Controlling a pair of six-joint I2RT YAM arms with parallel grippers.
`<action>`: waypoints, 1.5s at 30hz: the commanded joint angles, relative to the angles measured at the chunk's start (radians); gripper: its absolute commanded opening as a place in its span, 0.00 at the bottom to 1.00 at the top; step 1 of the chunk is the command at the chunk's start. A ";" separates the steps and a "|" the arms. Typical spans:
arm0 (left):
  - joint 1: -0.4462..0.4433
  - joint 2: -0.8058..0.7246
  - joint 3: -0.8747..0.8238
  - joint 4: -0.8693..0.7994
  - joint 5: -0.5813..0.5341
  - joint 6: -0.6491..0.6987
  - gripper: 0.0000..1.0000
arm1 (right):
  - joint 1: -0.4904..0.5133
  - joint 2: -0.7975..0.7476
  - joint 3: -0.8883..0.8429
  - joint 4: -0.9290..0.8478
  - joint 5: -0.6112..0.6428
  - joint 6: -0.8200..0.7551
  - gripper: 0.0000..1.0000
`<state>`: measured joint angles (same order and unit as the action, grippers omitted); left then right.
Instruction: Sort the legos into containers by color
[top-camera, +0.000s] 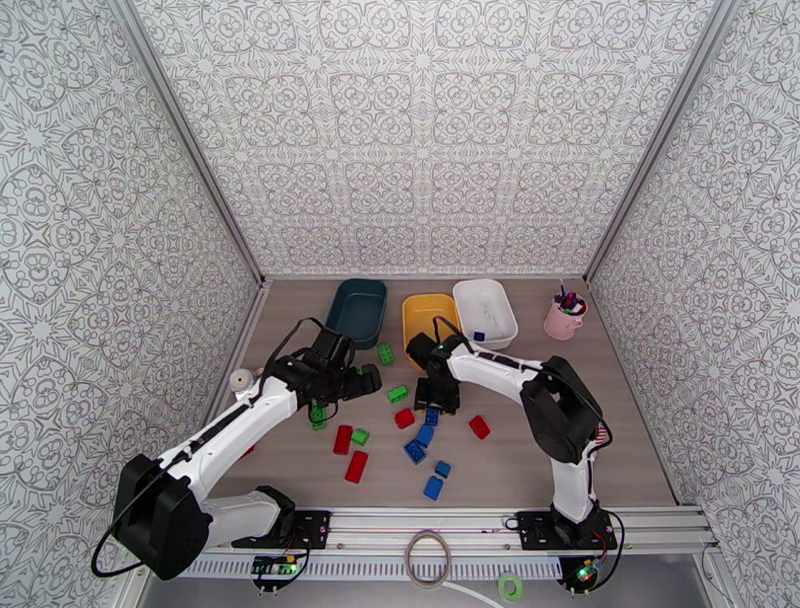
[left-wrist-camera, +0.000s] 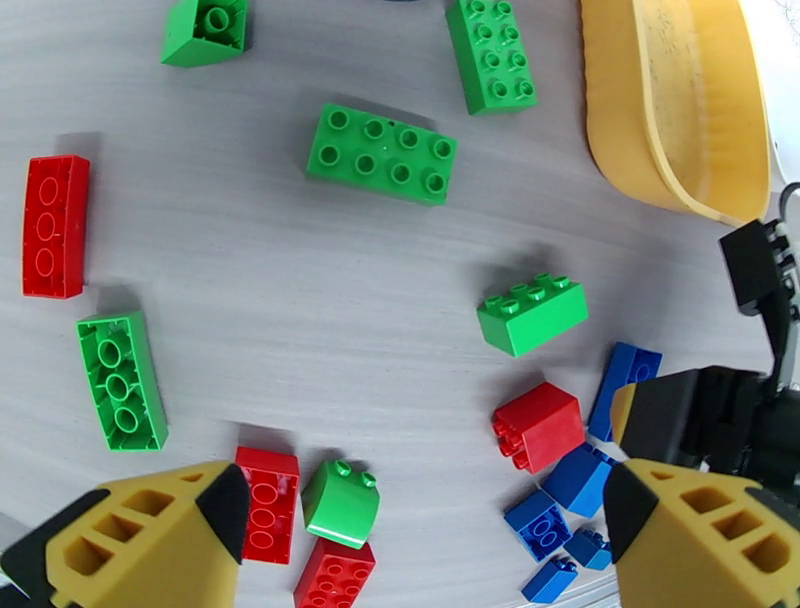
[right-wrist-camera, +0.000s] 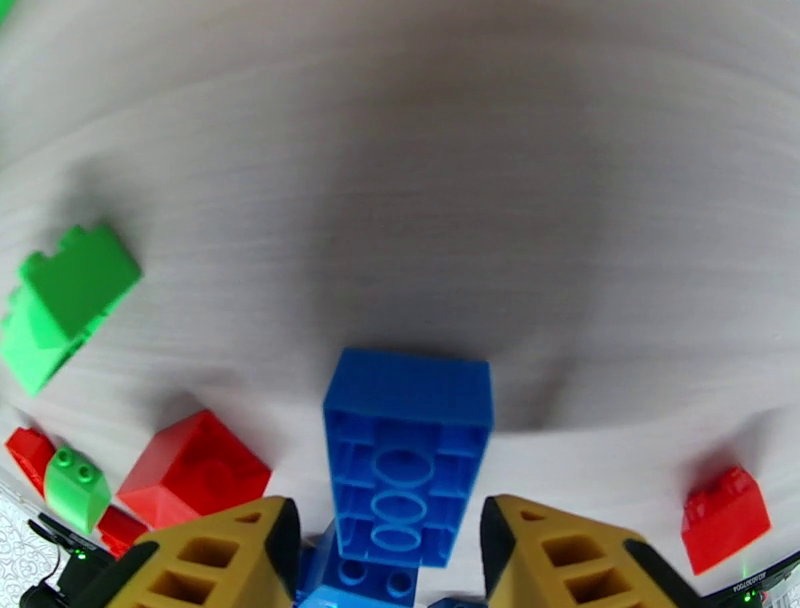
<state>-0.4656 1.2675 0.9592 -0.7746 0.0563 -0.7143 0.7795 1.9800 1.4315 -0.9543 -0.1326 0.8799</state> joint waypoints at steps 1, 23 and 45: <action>0.012 -0.014 -0.004 -0.005 0.019 -0.002 0.99 | 0.009 0.020 0.017 -0.008 0.026 0.023 0.49; -0.017 0.130 0.084 0.064 0.094 0.018 0.99 | -0.012 0.036 0.014 0.001 0.018 0.001 0.29; -0.139 0.660 0.747 0.145 0.329 0.001 0.99 | -0.473 -0.236 0.110 -0.035 -0.054 -0.122 0.24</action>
<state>-0.5846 1.8526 1.6005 -0.6430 0.3214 -0.7010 0.3630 1.7302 1.4780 -0.9771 -0.1513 0.7952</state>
